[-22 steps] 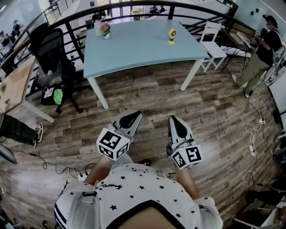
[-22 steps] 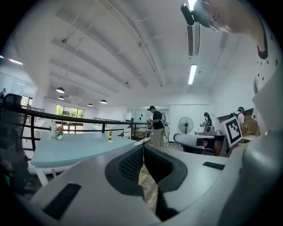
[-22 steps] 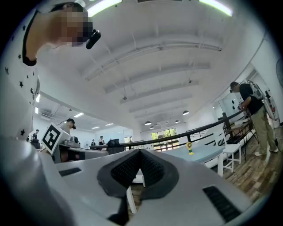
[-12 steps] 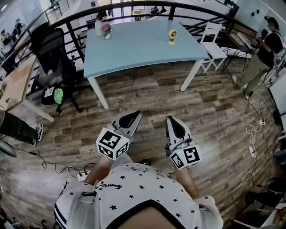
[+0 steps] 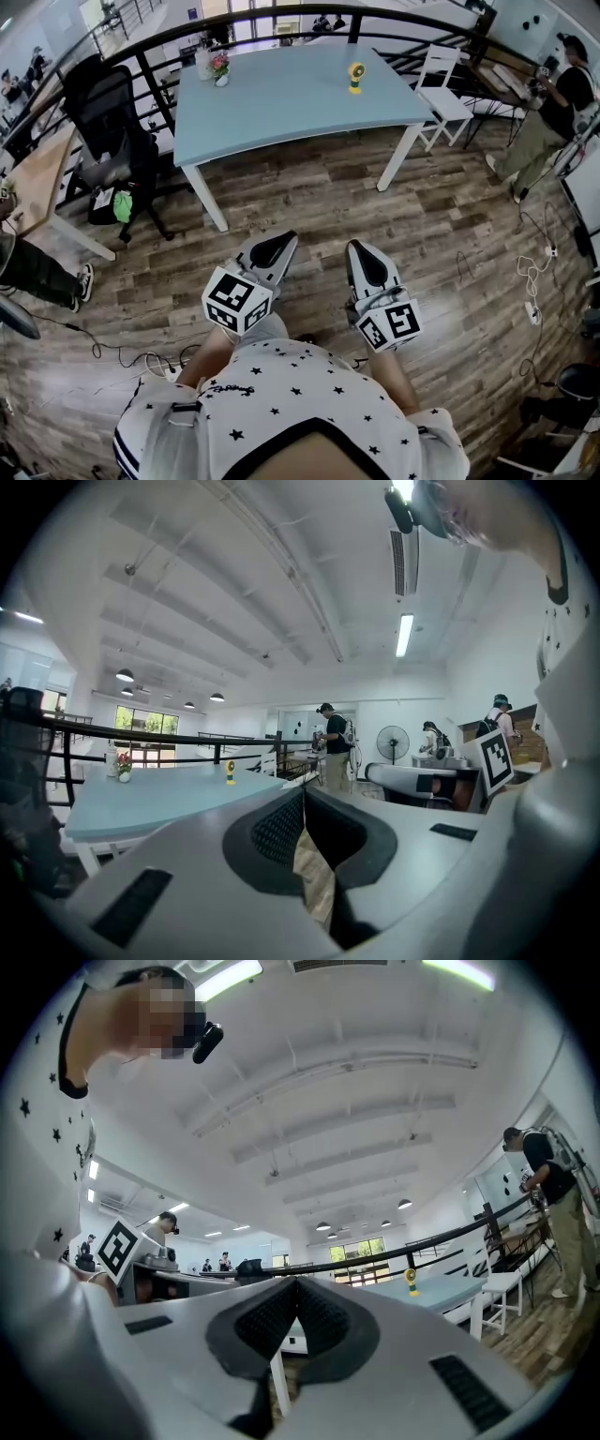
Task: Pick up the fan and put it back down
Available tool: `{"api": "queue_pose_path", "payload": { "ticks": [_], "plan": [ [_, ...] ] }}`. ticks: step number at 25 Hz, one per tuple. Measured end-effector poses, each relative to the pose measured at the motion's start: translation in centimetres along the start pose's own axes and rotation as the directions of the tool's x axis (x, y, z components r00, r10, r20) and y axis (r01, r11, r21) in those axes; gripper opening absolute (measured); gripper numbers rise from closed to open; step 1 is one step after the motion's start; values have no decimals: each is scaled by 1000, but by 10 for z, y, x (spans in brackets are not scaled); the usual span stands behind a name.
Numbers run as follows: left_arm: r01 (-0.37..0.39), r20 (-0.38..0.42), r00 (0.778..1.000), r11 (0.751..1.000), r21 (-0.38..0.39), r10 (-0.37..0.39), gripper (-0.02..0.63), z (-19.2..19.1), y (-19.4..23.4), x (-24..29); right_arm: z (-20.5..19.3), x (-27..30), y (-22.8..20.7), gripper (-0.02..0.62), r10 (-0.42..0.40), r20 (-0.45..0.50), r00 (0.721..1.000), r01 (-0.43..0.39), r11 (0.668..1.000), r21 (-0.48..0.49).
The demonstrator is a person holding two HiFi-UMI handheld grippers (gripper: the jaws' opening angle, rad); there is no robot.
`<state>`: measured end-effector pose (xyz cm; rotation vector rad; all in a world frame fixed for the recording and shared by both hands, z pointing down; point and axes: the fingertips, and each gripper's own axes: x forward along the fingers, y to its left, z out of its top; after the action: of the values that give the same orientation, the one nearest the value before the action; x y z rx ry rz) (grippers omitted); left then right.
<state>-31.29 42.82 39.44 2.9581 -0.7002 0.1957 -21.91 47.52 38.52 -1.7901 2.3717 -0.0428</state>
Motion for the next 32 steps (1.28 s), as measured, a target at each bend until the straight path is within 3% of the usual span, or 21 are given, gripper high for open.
{"api": "queue_pose_path", "payload": {
  "ticks": [13, 19, 32],
  "plan": [
    [163, -38, 986, 987, -9, -163, 29, -11, -27, 48, -13, -25, -43, 8, -152, -44, 987, 154, 987, 36],
    [248, -2, 969, 969, -16, -248, 29, 0, -31, 91, -7, -27, -81, 11, -230, -52, 972, 231, 973, 5],
    [271, 5, 963, 962, -41, -271, 29, 7, 12, 171, -8, 28, -152, 20, -246, -75, 966, 248, 969, 8]
  ]
}}
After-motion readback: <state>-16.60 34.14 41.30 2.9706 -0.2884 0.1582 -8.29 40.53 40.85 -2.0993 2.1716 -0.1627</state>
